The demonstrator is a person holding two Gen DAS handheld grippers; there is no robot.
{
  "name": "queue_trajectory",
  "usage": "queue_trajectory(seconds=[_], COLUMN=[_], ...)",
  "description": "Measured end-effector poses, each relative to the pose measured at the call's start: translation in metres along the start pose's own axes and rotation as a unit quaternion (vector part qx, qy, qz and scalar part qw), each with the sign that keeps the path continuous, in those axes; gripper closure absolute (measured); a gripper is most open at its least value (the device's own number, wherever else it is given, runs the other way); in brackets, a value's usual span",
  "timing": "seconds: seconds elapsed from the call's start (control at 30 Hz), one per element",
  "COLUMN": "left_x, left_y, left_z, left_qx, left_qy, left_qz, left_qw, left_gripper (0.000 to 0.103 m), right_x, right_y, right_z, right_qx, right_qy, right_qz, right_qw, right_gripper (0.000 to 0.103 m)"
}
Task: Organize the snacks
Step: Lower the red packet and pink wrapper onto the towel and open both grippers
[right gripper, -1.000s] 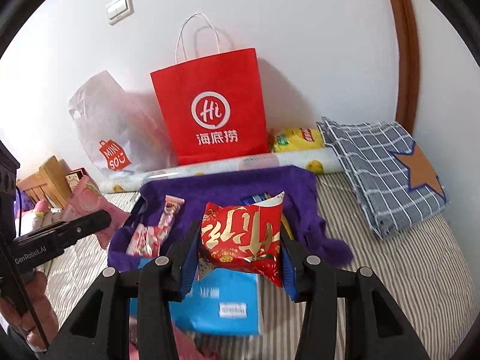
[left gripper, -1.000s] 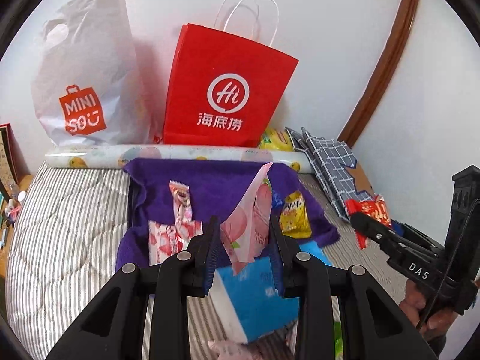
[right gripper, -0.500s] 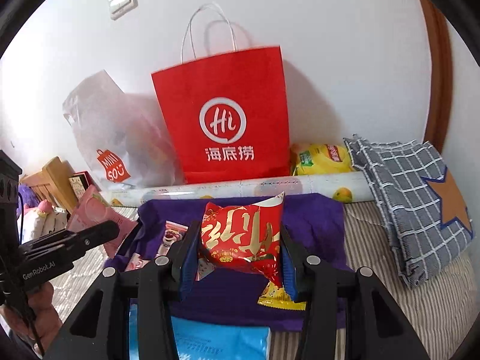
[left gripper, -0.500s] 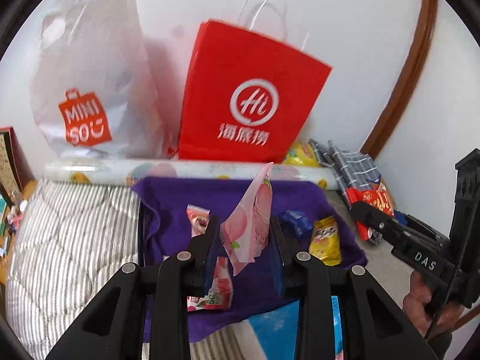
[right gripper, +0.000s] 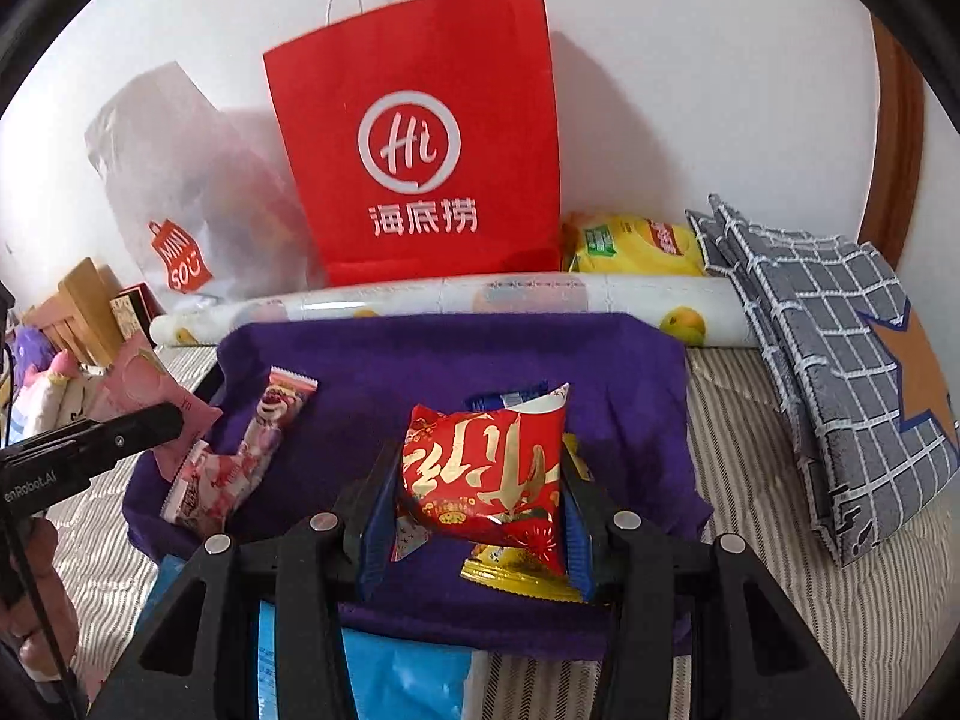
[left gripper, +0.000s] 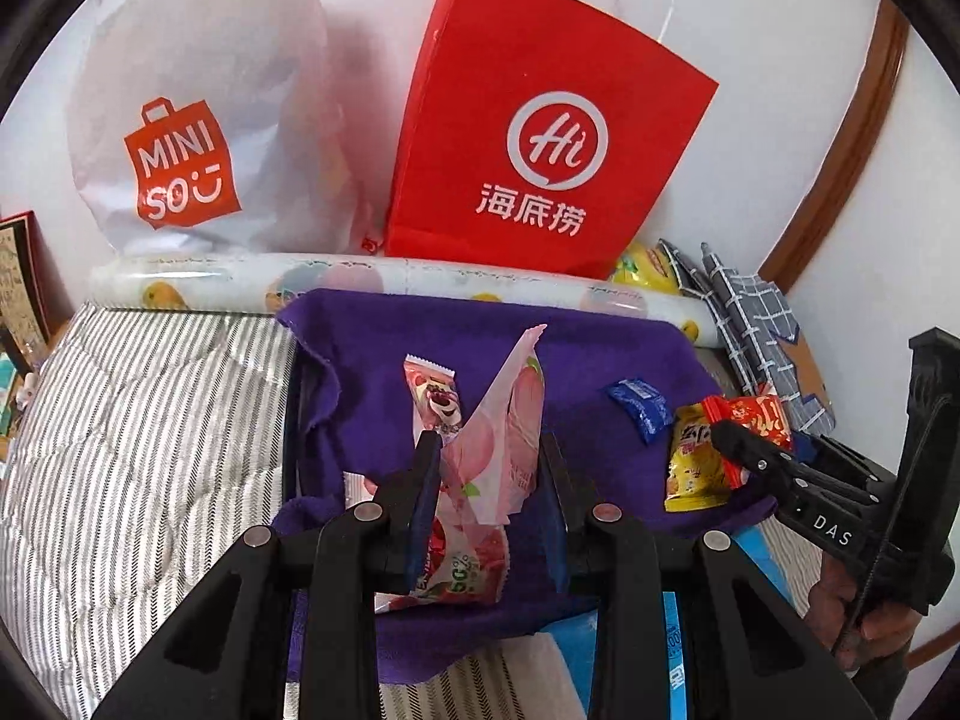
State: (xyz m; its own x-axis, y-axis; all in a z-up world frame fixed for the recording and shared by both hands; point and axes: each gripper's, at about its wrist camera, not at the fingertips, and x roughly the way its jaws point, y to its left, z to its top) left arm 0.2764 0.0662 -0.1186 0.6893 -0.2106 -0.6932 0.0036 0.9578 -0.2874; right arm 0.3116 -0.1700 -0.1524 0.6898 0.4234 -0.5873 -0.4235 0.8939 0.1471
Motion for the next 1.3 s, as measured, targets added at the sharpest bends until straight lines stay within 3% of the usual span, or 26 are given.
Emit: queue_trajectory(seconds=[0.13, 0.37, 0.63, 1.3], left_x=[0.009, 0.007, 0.014, 0.018], left_y=[0.003, 0.001, 0.000, 0.001], left_z=[-0.003, -0.004, -0.008, -0.008], left_qx=[-0.015, -0.011, -0.013, -0.013], left_qy=[0.019, 0.015, 0.029, 0.036], left_qz=[-0.018, -0.011, -0.010, -0.010], left_qw=[0.9995, 0.9998, 0.9994, 0.9992], left_gripper=[0.072, 0.072, 0.072, 0.072], right_x=[0.003, 0.002, 0.006, 0.013], right_y=[-0.002, -0.012, -0.005, -0.012], right_z=[-0.001, 0.001, -0.002, -0.003], right_qx=[-0.004, 0.021, 0.002, 0.023], right_qy=[0.003, 0.008, 0.018, 0.037], right_qz=[-0.003, 0.007, -0.004, 0.008], right_qw=[1.000, 1.000, 1.000, 0.999], right_gripper=[0.059, 0.059, 0.058, 0.056])
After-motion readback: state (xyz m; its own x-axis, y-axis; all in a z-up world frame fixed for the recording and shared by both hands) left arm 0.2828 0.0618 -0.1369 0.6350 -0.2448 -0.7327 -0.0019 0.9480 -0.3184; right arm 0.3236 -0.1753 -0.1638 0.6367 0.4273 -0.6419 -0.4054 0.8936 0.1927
